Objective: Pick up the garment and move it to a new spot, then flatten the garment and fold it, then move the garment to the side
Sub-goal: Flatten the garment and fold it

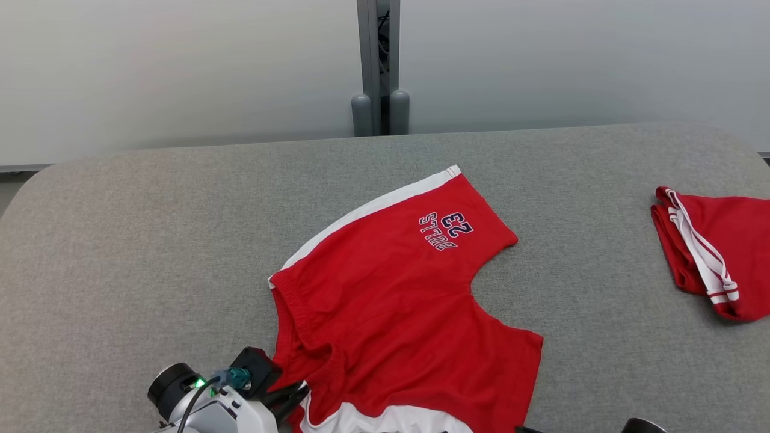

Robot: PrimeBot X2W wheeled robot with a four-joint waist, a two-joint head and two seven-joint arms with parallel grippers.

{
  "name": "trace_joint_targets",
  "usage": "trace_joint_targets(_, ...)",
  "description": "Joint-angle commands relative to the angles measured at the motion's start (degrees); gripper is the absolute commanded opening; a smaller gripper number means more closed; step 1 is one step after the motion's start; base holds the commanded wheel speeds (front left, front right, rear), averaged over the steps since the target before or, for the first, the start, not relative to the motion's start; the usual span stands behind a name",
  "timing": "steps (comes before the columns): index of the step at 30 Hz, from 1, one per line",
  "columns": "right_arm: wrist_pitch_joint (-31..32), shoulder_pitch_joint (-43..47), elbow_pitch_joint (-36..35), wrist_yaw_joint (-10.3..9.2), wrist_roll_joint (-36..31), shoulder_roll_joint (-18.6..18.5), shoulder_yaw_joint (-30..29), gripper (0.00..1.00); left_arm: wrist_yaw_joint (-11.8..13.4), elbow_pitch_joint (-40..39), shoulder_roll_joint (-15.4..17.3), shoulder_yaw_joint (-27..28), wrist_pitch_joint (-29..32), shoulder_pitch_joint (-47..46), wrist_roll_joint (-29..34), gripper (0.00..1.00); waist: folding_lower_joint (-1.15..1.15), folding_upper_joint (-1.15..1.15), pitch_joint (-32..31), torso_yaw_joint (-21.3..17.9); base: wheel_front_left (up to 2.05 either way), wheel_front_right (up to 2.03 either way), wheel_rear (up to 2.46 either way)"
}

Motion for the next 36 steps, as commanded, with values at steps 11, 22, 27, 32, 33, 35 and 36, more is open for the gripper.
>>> trace_joint_targets(11, -4.1, 1.0, 10.0, -0.02, -15.0, 5.2, -0.9, 1.00, -0.9, 2.0, -1.2, 0.0, -0.9, -2.1, -0.2, 0.00, 0.00, 0.00, 0.8, 0.9, 0.00, 0.00, 0.00)
trace_joint_targets(22, -5.2, 0.0, 16.8, -0.02, -21.2, 8.4, -1.0, 0.98, -1.5, 3.1, -1.8, -0.2, -1.3, -2.7, -0.2, 0.00, 0.00, 0.00, 1.6, 2.0, 0.00, 0.00, 0.00)
trace_joint_targets(27, -5.1, -0.2, 18.6, -0.02, -21.7, 9.2, -1.3, 0.97, -1.6, 3.3, -1.9, -0.3, -1.4, -3.1, -0.2, 0.00, 0.00, 0.00, 2.1, 2.4, 0.00, 0.00, 0.00)
trace_joint_targets(32, -4.7, -0.8, 20.0, 0.00, -21.5, 9.7, -0.7, 0.00, -1.7, 3.5, -2.1, -0.4, -1.5, -3.4, -0.1, 0.00, 0.00, 0.00, 2.4, 2.7, 0.00, 0.00, 0.00)
trace_joint_targets(33, -4.7, -0.8, 20.3, 0.00, -21.4, 9.8, -0.3, 0.00, -1.7, 3.5, -2.1, -0.4, -1.5, -3.4, -0.1, 0.00, 0.00, 0.00, 2.4, 2.6, 0.00, 0.00, 0.00)
trace_joint_targets(35, -4.8, -0.9, 20.6, 0.00, -21.3, 9.7, 0.1, 0.00, -1.7, 3.6, -2.0, -0.4, -1.6, -3.2, -0.3, 0.00, 0.00, 0.00, 2.4, 2.5, 0.00, 0.00, 0.00)
trace_joint_targets(36, -4.7, -1.2, 20.8, 0.00, -21.3, 9.5, -0.1, 0.00, -1.7, 3.7, -1.9, -0.4, -1.6, -3.1, -0.4, 0.00, 0.00, 0.00, 2.3, 2.4, 0.00, 0.00, 0.00)
